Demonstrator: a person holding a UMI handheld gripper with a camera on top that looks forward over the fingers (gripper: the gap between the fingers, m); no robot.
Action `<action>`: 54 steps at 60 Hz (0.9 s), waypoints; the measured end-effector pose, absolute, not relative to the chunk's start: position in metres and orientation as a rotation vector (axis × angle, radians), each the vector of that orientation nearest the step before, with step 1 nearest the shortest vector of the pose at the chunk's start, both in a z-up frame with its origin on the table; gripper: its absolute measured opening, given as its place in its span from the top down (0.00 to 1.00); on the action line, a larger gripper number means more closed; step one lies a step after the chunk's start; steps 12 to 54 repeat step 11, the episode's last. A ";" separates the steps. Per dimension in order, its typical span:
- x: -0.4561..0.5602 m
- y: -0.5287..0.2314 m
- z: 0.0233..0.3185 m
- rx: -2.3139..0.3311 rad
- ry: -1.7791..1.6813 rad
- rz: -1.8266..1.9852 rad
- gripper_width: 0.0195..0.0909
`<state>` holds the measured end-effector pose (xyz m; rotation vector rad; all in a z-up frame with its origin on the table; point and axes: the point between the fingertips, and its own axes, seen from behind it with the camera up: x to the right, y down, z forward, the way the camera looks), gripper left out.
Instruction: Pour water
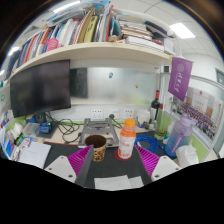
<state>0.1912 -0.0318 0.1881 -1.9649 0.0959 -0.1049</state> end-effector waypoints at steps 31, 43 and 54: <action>0.183 -0.036 0.197 -1.953 0.095 -0.124 0.14; 0.183 -0.036 0.197 -1.953 0.095 -0.124 0.14; 0.183 -0.036 0.197 -1.953 0.095 -0.124 0.14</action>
